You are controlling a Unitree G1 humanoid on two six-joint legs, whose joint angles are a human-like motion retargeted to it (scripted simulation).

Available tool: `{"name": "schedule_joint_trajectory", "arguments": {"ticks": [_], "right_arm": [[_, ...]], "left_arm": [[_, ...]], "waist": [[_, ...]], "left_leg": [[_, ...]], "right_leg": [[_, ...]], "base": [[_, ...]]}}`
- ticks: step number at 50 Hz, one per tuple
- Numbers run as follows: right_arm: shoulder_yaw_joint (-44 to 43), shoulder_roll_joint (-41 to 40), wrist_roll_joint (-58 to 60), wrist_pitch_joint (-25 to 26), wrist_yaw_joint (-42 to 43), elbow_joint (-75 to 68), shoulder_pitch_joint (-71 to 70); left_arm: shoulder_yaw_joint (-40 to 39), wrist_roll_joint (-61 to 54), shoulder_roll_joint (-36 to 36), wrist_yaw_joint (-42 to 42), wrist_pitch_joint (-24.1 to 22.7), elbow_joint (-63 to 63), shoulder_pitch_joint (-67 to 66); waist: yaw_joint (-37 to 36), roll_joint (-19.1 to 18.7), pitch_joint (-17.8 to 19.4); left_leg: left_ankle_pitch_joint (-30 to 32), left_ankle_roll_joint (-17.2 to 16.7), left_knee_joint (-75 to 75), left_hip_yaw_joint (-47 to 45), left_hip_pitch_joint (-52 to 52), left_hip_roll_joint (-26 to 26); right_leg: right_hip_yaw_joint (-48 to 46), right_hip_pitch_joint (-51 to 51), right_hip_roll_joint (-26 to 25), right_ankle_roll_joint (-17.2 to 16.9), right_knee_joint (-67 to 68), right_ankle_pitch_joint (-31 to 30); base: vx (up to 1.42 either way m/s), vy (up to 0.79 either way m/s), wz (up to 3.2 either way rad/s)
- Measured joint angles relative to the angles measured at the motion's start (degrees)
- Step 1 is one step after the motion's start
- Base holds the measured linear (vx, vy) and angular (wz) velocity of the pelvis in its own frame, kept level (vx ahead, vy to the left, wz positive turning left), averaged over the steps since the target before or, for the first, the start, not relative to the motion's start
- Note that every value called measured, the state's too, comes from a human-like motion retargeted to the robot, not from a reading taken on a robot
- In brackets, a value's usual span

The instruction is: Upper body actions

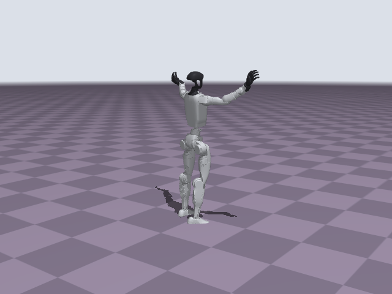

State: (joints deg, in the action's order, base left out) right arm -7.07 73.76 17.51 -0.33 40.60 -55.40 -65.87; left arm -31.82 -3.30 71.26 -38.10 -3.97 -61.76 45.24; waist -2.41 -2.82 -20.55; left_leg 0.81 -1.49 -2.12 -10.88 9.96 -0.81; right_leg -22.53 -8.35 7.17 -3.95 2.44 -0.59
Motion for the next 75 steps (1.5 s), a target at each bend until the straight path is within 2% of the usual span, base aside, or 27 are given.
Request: {"name": "schedule_joint_trajectory", "arguments": {"ticks": [2,3,5,7,9,10,15,17,19,21,25,27,28,31,34,37,40,42,45,48,50,52,55,62,66,70,75], "right_arm": [[-8.25,-2.53,-15.75,0.11,-5.88,-0.02,4.47],[-11.10,-3.97,-22.52,-1.74,-8.67,0.57,5.65],[-14.20,-6.69,-32.57,-8.34,-7.72,2.58,6.57],[-11.88,-7.60,-33.59,-16.02,0.84,4.74,5.81],[-6.09,-7.56,-27.35,-18.32,8.64,8.63,3.81],[-2.54,-7.60,-23.73,-17.66,11.12,11.25,2.30],[19.24,-10.95,-14.15,-15.23,11.78,24.33,-10.09],[27.27,-12.18,-8.24,-13.36,13.30,28.86,-14.67],[34.94,-12.75,-0.77,-8.89,15.16,32.46,-19.45],[42.80,-12.35,7.34,-1.93,16.71,34.07,-25.21],[55.59,-11.02,22.20,13.72,22.28,32.48,-35.33],[58.41,-9.37,23.73,14.37,24.11,30.30,-37.56],[58.71,-8.48,23.18,12.62,24.01,28.88,-37.78],[54.81,-4.55,17.83,7.03,21.80,23.82,-35.22],[45.29,0.52,13.27,4.04,18.03,17.63,-28.72],[29.65,5.08,10.75,3.02,12.91,10.45,-17.47],[9.02,6.24,7.69,1.32,7.49,2.57,-2.29],[-5.52,5.01,2.21,-1.41,1.94,-0.69,9.96],[-22.46,0.61,-12.13,-7.93,-6.18,-2.12,27.16],[-34.25,-8.89,-18.60,-16.29,-3.74,1.63,41.45],[-38.88,-14.74,-16.41,-22.87,2.96,3.78,49.50],[-41.20,-20.54,-10.22,-26.03,8.65,5.40,56.14],[-42.18,-30.08,-2.68,-25.16,8.91,7.51,63.58],[-35.69,-47.54,4.89,-24.29,5.35,3.58,70.68],[-28.16,-51.83,10.36,-20.06,1.10,-6.53,70.57],[-19.19,-54.43,17.18,-11.09,-3.18,-19.05,70.01],[-10.01,-58.54,29.93,1.12,-12.18,-28.92,69.84]], "left_arm": [[-6.31,-14.55,-2.28,9.34,6.53,-1.26,-0.79],[-8.14,-20.48,-2.42,13.03,5.93,-1.61,-1.70],[-9.42,-27.36,-1.87,11.18,0.69,-1.27,-3.73],[-6.92,-22.11,-1.22,3.00,-5.88,0.94,-4.13],[-1.94,-14.81,-0.55,-0.91,-7.17,5.13,-2.48],[1.02,-12.01,-0.37,-1.14,-6.71,7.70,-0.93],[20.39,-5.07,-4.39,1.46,-6.77,21.10,13.19],[27.88,0.01,-7.41,2.76,-4.61,26.43,18.93],[34.62,7.39,-10.34,4.07,-1.91,31.03,23.63],[40.42,17.33,-12.26,3.84,0.20,34.41,27.32],[47.11,40.94,-13.68,-3.68,4.64,37.02,31.99],[46.82,45.63,-12.21,-7.47,4.20,36.63,32.25],[45.79,45.59,-11.25,-8.76,3.31,35.87,31.77],[39.10,39.73,-7.21,-8.03,1.17,31.72,27.84],[27.61,30.31,-1.94,-3.48,1.91,26.13,19.59],[10.99,18.94,2.46,4.05,4.00,19.50,6.26],[-9.16,9.13,3.78,11.55,5.50,11.40,-10.82],[-21.92,3.66,2.72,15.06,5.97,7.21,-23.14],[-35.12,-1.84,-3.67,17.78,5.93,7.43,-37.27],[-41.50,-5.16,-14.14,18.70,3.76,15.23,-45.40],[-43.06,-6.62,-21.32,16.73,1.76,20.59,-47.75],[-43.47,-7.07,-27.95,14.70,-1.02,24.29,-49.10],[-40.81,-7.74,-36.62,12.93,-4.55,26.63,-51.25],[-28.15,-4.51,-53.91,20.65,-4.44,21.89,-56.06],[-21.08,1.71,-60.46,25.93,-4.77,11.08,-56.92],[-14.13,9.52,-62.59,31.78,-4.71,-2.96,-57.19],[-8.32,19.23,-65.21,37.38,2.27,-18.46,-55.08]], "waist": [[0.38,-0.07,0.29],[0.51,-0.10,0.38],[0.69,-0.20,0.35],[0.92,-0.15,-0.02],[1.01,-0.01,-0.43],[1.00,0.02,-0.56],[0.52,-0.29,-1.94],[0.15,-0.01,-2.58],[-0.12,0.38,-2.95],[-0.15,0.78,-3.08],[-0.32,0.95,-2.94],[-0.27,0.84,-2.65],[-0.27,0.70,-2.48],[-0.36,0.22,-2.02],[-0.41,-0.41,-1.36],[-0.07,-1.05,-0.01],[0.78,-1.80,1.51],[1.36,-2.18,2.18],[2.04,-2.55,2.97],[2.61,-2.14,3.70],[2.71,-1.65,4.21],[2.92,-0.93,4.87],[2.79,0.41,6.60],[3.09,1.72,12.03],[3.98,1.34,14.82],[4.72,1.58,16.53],[4.57,1.75,17.17]], "left_leg": [[0.03,0.05,-0.01,0.21,-0.06,-0.11],[0.02,0.08,-0.03,0.25,-0.08,-0.18],[-0.01,0.15,-0.14,0.15,-0.18,-0.31],[-0.08,0.20,-0.18,0.06,-0.33,-0.49],[-0.17,0.23,-0.13,0.04,-0.64,-0.71],[-0.22,0.25,-0.09,-0.01,-0.86,-0.81],[-0.51,0.36,0.02,-0.69,-1.85,-0.98],[-0.58,0.38,0.02,-0.78,-2.20,-1.09],[-0.61,0.44,0.01,-0.79,-2.57,-1.16],[-0.62,0.51,-0.02,-0.74,-2.93,-1.21],[-0.60,0.55,-0.01,-0.55,-3.30,-1.02],[-0.59,0.54,0.00,-0.57,-3.22,-0.88],[-0.59,0.52,0.01,-0.62,-3.12,-0.84],[-0.60,0.40,0.01,-0.94,-2.49,-0.67],[-0.59,0.31,0.02,-1.35,-1.75,-0.47],[-0.55,0.26,0.13,-1.56,-1.18,-0.30],[-0.44,0.26,0.16,-1.44,-0.78,-0.27],[-0.36,0.27,0.13,-1.38,-0.58,-0.24],[-0.28,0.33,0.12,-1.31,-0.62,-0.29],[-0.21,0.39,0.12,-1.21,-0.98,-0.42],[-0.15,0.41,0.13,-1.18,-1.30,-0.49],[-0.07,0.42,0.15,-1.01,-1.78,-0.67],[0.04,0.42,0.17,-0.99,-2.97,-0.85],[0.25,0.49,0.01,-1.31,-5.69,-0.73],[0.31,0.52,0.05,-1.73,-7.05,-0.46],[0.31,0.56,0.11,-1.88,-7.94,-0.48],[0.27,0.59,0.00,-2.09,-8.56,-0.37]], "right_leg": [[-0.19,0.18,0.01,0.02,-0.01,0.08],[-0.25,0.25,-0.02,0.05,-0.07,0.10],[-0.19,0.32,-0.06,0.09,-0.16,0.15],[-0.12,0.47,0.02,0.08,-0.21,0.20],[-0.16,0.81,0.14,0.12,-0.24,0.25],[-0.14,1.04,0.16,0.16,-0.25,0.27],[0.28,1.76,0.23,0.20,-0.14,0.26],[0.33,2.06,0.32,0.20,-0.14,0.26],[0.32,2.45,0.32,0.21,-0.18,0.25],[0.26,2.85,0.28,0.21,-0.22,0.27],[0.17,3.33,0.13,0.11,-0.18,0.29],[0.21,3.23,0.04,0.10,-0.19,0.24],[0.25,3.09,0.01,0.11,-0.18,0.21],[0.55,2.17,-0.01,0.18,-0.11,0.09],[0.94,1.12,-0.03,0.22,0.00,-0.05],[1.18,0.52,-0.13,0.29,0.03,-0.14],[1.10,0.23,-0.20,0.36,0.01,-0.17],[1.07,0.06,-0.23,0.37,0.01,-0.18],[1.01,0.13,-0.22,0.42,0.04,-0.22],[0.93,0.50,-0.07,0.42,0.12,-0.26],[0.89,0.88,0.00,0.44,0.09,-0.30],[0.71,1.50,0.17,0.47,0.01,-0.35],[0.69,2.70,0.36,0.51,0.00,-0.46],[0.80,4.94,0.21,0.75,0.11,-0.81],[1.07,6.22,-0.19,0.93,-0.06,-1.05],[1.13,7.12,-0.29,1.06,-0.15,-1.12],[1.28,7.54,-0.46,1.08,-0.09,-1.12]], "base": [[-0.06,-0.03,0.10],[0.00,0.00,0.00],[-0.02,0.08,-0.02],[0.03,0.11,-0.02],[0.07,0.09,0.00],[0.08,0.07,-0.04],[0.11,0.11,-0.11],[0.13,0.07,-0.05],[0.11,0.04,-0.01],[0.09,0.01,0.02],[0.07,-0.03,0.02],[-0.01,-0.06,-0.02],[-0.06,-0.05,-0.05],[-0.11,-0.03,-0.09],[-0.15,-0.04,-0.12],[-0.18,-0.14,-0.06],[-0.18,-0.12,0.03],[-0.12,-0.06,0.02],[-0.05,-0.07,0.03],[0.00,-0.11,0.03],[0.02,-0.11,0.03],[0.04,-0.16,0.07],[0.03,-0.21,0.01],[-0.08,-0.14,-0.06],[-0.05,-0.02,-0.08],[0.00,0.00,0.00],[0.01,-0.01,-0.01]]}}
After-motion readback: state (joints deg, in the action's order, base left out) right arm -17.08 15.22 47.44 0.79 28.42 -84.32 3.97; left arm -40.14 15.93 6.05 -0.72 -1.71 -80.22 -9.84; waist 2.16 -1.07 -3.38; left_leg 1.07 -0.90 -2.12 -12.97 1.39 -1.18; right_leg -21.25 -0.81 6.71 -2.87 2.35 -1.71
